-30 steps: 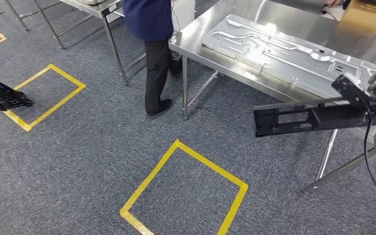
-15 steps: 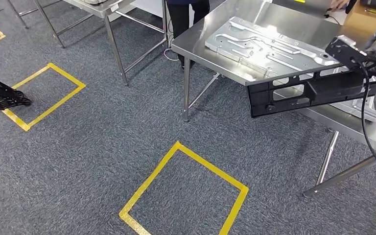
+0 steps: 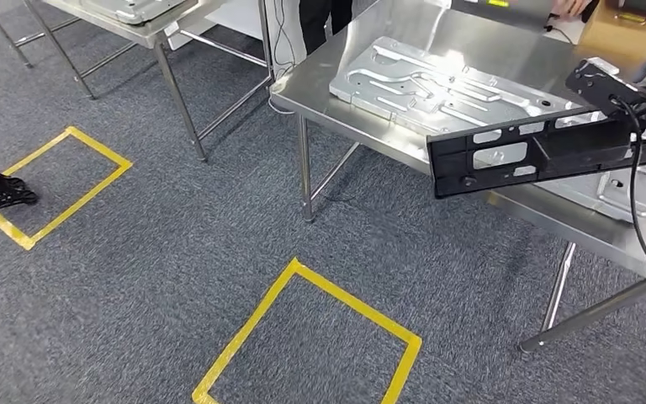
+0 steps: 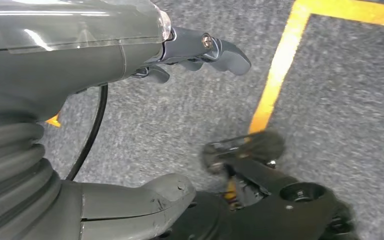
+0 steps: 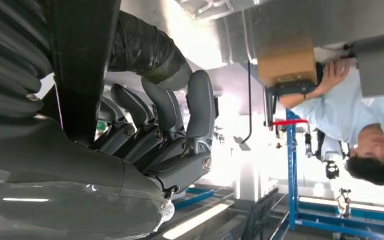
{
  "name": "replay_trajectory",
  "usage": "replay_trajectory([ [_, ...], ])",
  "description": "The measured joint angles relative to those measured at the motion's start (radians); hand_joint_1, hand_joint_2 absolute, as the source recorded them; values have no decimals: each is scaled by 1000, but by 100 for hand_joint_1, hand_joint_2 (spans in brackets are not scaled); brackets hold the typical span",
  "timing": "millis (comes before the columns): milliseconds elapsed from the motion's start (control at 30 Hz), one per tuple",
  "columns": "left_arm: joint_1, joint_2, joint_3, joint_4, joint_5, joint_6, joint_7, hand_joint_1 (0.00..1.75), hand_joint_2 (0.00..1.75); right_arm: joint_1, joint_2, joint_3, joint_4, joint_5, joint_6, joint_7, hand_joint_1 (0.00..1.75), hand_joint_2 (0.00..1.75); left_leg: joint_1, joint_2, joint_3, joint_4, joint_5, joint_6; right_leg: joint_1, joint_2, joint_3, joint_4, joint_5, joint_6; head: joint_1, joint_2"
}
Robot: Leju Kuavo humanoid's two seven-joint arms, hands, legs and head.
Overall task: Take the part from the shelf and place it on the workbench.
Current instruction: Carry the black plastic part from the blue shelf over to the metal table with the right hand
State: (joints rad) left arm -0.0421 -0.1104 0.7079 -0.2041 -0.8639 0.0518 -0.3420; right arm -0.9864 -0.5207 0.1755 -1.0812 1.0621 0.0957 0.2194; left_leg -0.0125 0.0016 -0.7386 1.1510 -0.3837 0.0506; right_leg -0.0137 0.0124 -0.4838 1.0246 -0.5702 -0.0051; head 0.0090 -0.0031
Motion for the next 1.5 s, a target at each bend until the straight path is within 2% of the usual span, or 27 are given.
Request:
replay_trajectory([
  [67, 1, 2, 3, 0, -2, -2, 0, 0, 175, 10, -8, 0, 2, -7, -3, 0, 171, 175, -11, -4, 34, -68, 23, 21, -2, 3, 24, -22, -10, 9, -1, 0],
  [167, 0, 4, 5, 0, -5, -3, 0, 0, 175, 32, -26, 1, 2, -14, -6, 1, 171, 175, -13, -3, 96, -146, -5, 40, -8, 1, 32, -16, 27, 30, -3, 0],
  [233, -1, 4, 6, 0, -6, -4, 0, 0, 175, 36, -35, 1, 2, -16, -7, 1, 171, 175, -8, -3, 150, -207, -15, 43, -9, -2, -20, 73, 60, 33, -2, 0],
  [267, -1, 3, 7, 0, -6, -5, 0, 0, 175, 38, -38, 1, 3, -18, -8, 1, 171, 175, -6, -4, 172, -226, -19, 41, -10, -2, -60, 128, 56, 34, -2, 0],
  [333, -2, 3, 9, 0, -10, -6, 2, 0, 175, 46, -42, 1, 5, -21, -8, 1, 171, 175, -3, -7, 210, -246, -36, 35, -12, -2, -139, 203, 1, 39, -2, 0],
  [400, -1, 2, 12, 0, -14, -6, 4, 0, 175, 57, -45, 1, 7, -23, -8, 1, 171, 175, 1, -9, 248, -250, -63, 24, -20, -4, -187, 194, -54, 51, -2, 0],
  [433, 1, 1, 14, 0, -16, -6, 5, 0, 175, 60, -47, 1, 7, -25, -8, 1, 171, 175, 3, -10, 267, -249, -79, 18, -27, -7, -196, 156, -46, 61, -2, 0],
  [467, 3, 1, 17, 0, -17, -6, 5, 0, 175, 64, -50, 1, 7, -26, -8, 1, 171, 175, 5, -10, 285, -245, -97, 12, -36, -12, -198, 99, 0, 72, -2, 0],
  [500, 5, 1, 20, 0, -18, -6, 6, 0, 175, 69, -52, 1, 9, -29, -8, 2, 171, 175, 5, -10, 303, -238, -117, 4, -42, -24, -199, 42, 79, 80, -2, 0],
  [533, 6, 2, 23, 0, -18, -6, 6, 0, 175, 74, -55, 1, 11, -31, -8, 2, 171, 175, 6, -12, 312, -229, -135, -3, -43, -35, -197, 0, 143, 79, -1, 0],
  [567, 6, 3, 25, 0, -19, -6, 6, 0, 175, 79, -59, 1, 12, -33, -7, 2, 171, 175, 7, -11, 317, -220, -151, -12, -39, -40, -198, -20, 194, 70, -3, 0],
  [600, 4, 3, 27, 0, -19, -6, 6, 0, 175, 83, -63, 2, 12, -34, -8, 3, 171, 175, 8, -11, 319, -212, -162, -19, -33, -42, -201, -19, 210, 57, -3, 0],
  [700, -5, 2, 28, 0, -21, -6, 5, 0, 175, 83, -83, 2, 3, -39, -12, 6, 171, 175, 15, -7, 286, -133, -155, -35, -28, -33, -186, -5, 177, 20, -3, 0],
  [767, -8, 1, 29, 0, -24, -7, 6, 0, 175, 83, -91, 2, 0, -42, -15, 6, 171, 175, 20, -5, 206, 0, -151, -45, -26, -28, -156, -10, 155, 6, -3, 0],
  [833, -8, 1, 30, 0, -25, -7, 6, 0, 175, 88, -92, 2, 0, -45, -15, 6, 171, 175, 22, -5, 111, 114, -201, -50, -23, -22, -127, -13, 131, 1, -4, 0],
  [900, -6, 1, 31, 0, -26, -7, 6, 0, 175, 92, -92, 2, 0, -45, -15, 6, 171, 175, 20, -5, 51, 133, -244, -44, -20, -15, -97, -13, 107, 0, -4, 0],
  [933, -5, 1, 31, 0, -26, -7, 6, 0, 175, 92, -92, 2, 0, -45, -15, 6, 171, 175, 17, -5, 41, 100, -231, -37, -19, -12, -82, -13, 95, 1, -4, 0],
  [967, -3, 1, 32, 0, -26, -7, 6, 0, 175, 93, -92, 2, 0, -45, -15, 6, 171, 175, 12, -5, 42, 44, -189, -25, -17, -10, -66, -14, 83, 2, -4, 0],
  [1033, 0, 3, 33, 0, -26, -7, 6, 0, 175, 100, -92, 2, 1, -46, -15, 6, 171, 175, -3, -8, 55, -82, -56, 5, -15, -6, -39, -18, 61, 6, -4, 0],
  [1100, 1, 5, 35, 0, -27, -8, 7, 0, 175, 110, -95, 1, 2, -48, -16, 5, 171, 175, -12, -12, 71, -145, 11, 24, -13, -2, -21, -26, 48, 17, -4, 0],
  [1167, 0, 6, 35, 0, -28, -8, 8, 0, 175, 115, -102, 1, 0, -51, -17, 5, 171, 175, -11, -12, 95, -164, 3, 29, -13, -2, -10, -27, 48, 30, -4, 0],
  [1233, -1, 5, 36, 0, -30, -8, 8, 0, 175, 116, -110, -1, -3, -53, -18, 4, 171, 175, -8, -11, 126, -189, -2, 33, -15, -5, -25, 18, 48, 36, -4, 0],
  [1333, -4, 4, 41, 0, -33, -8, 8, 0, 175, 118, -118, -3, -3, -57, -20, 4, 171, 175, -4, -12, 162, -205, -22, 32, -16, -6, -131, 186, -8, 40, -4, 0],
  [1400, -3, 2, 46, 0, -34, -9, 8, 0, 175, 126, -120, -3, -3, -58, -20, 3, 171, 175, -4, -14, 188, -204, -45, 28, -19, -7, -193, 235, -48, 48, -4, 0],
  [1433, -2, 2, 47, 0, -34, -9, 8, 0, 175, 129, -120, -3, -3, -58, -20, 3, 171, 175, -4, -15, 204, -204, -58, 25, -23, -7, -205, 217, -40, 53, -4, 0],
  [1467, -1, 1, 49, 0, -34, -9, 8, 0, 175, 131, -120, -3, -2, -58, -20, 3, 171, 175, -3, -15, 220, -202, -72, 21, -28, -8, -205, 171, -4, 60, -4, 0],
  [1500, 0, 1, 50, 0, -34, -9, 8, 0, 175, 133, -121, -3, -2, -58, -20, 3, 171, 175, -3, -15, 233, -199, -88, 16, -34, -11, -200, 108, 61, 68, -4, 0],
])
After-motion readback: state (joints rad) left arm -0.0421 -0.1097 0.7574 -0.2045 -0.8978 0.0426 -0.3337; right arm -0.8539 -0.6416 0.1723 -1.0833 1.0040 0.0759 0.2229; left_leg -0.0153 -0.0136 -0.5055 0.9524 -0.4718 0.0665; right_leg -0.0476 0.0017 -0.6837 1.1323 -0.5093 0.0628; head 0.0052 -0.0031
